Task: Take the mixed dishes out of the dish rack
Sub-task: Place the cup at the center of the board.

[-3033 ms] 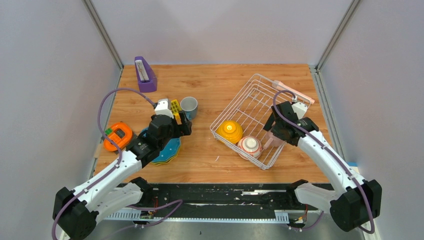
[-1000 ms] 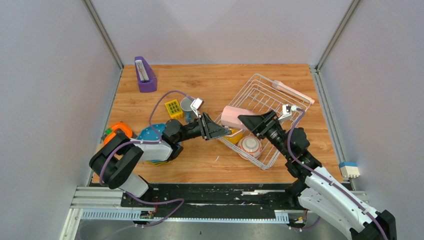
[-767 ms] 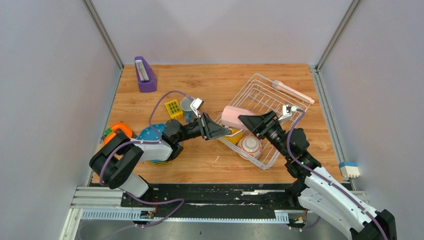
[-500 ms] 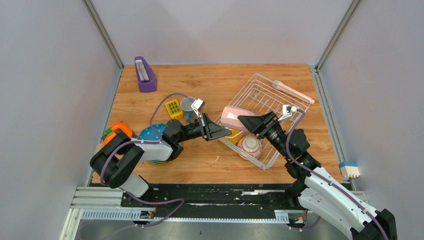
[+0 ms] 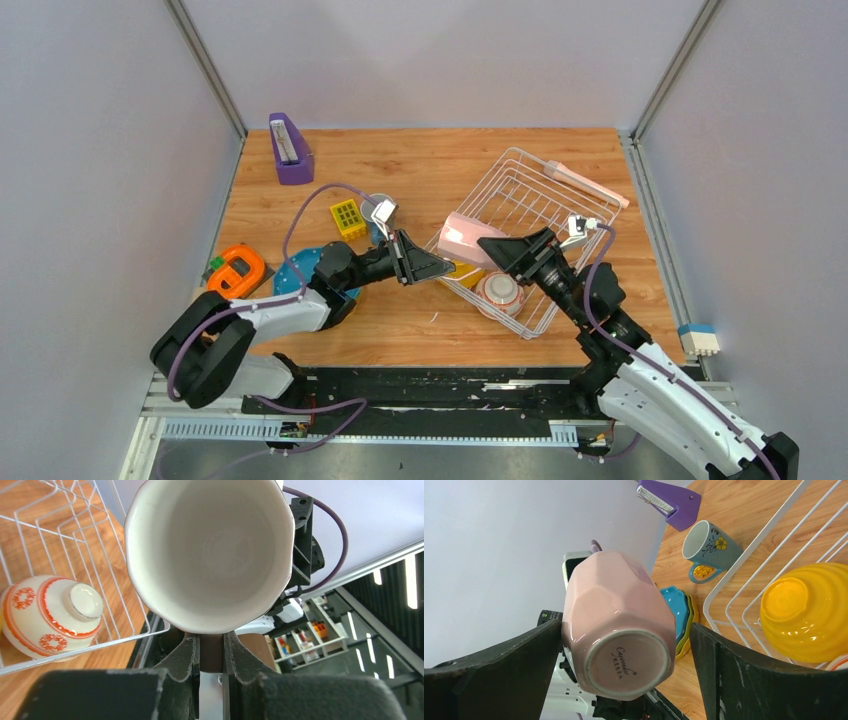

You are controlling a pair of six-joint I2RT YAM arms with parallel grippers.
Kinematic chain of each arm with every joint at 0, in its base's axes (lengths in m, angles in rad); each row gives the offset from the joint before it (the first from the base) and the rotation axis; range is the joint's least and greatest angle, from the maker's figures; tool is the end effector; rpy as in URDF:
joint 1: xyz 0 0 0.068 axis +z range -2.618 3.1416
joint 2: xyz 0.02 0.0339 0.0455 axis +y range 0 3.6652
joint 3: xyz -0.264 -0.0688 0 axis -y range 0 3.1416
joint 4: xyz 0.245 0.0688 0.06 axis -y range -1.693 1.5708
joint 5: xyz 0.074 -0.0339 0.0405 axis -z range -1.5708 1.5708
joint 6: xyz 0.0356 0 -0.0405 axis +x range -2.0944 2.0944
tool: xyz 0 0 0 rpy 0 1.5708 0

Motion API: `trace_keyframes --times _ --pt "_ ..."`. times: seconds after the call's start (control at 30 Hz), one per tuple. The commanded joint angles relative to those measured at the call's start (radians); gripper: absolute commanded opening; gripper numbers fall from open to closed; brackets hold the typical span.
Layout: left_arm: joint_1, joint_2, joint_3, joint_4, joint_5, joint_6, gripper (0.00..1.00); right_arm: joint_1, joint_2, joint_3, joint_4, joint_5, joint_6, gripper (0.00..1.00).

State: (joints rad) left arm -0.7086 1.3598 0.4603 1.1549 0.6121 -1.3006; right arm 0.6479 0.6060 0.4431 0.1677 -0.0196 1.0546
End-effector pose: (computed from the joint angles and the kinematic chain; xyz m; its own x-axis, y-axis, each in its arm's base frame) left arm 0.1870 -0.1873 0.2432 -0.8689 -0.2941 -0.3982 0.4397 -0.0891 -0.8937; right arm 0.1304 0.0996 0.2839 -0.5365 0.6845 -0.4937 -0.3089 0.3851 0.8696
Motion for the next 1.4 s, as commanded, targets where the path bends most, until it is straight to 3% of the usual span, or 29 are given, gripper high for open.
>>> trace_keyframes --times 0.0,0.2,0.3,0.4,0.63,0.97,1.37 --pt "-0.005 -0.167 0.027 -0.027 -0.053 0.133 0.00 -0.001 -0.035 0.044 -0.089 0.095 0.003 1.00" --pt "-0.005 -0.364 0.034 -0.375 -0.150 0.293 0.00 -0.001 -0.093 0.038 -0.135 0.158 -0.015 1.00" --pt "-0.005 -0.483 0.057 -0.634 -0.209 0.383 0.00 -0.001 -0.118 0.039 -0.163 0.204 -0.028 1.00" --pt "-0.005 -0.578 0.104 -0.954 -0.335 0.500 0.00 -0.001 -0.141 0.039 -0.207 0.239 -0.038 1.00" --pt "-0.005 -0.748 0.177 -1.415 -0.626 0.592 0.00 -0.001 -0.150 0.061 -0.282 0.318 -0.059 1.00" --pt "-0.005 -0.725 0.195 -1.624 -0.798 0.588 0.00 -0.002 -0.126 0.074 -0.328 0.363 -0.087 1.00" --pt "-0.005 -0.554 0.203 -1.537 -0.825 0.645 0.00 -0.002 -0.073 0.092 -0.355 0.378 -0.127 1.00"
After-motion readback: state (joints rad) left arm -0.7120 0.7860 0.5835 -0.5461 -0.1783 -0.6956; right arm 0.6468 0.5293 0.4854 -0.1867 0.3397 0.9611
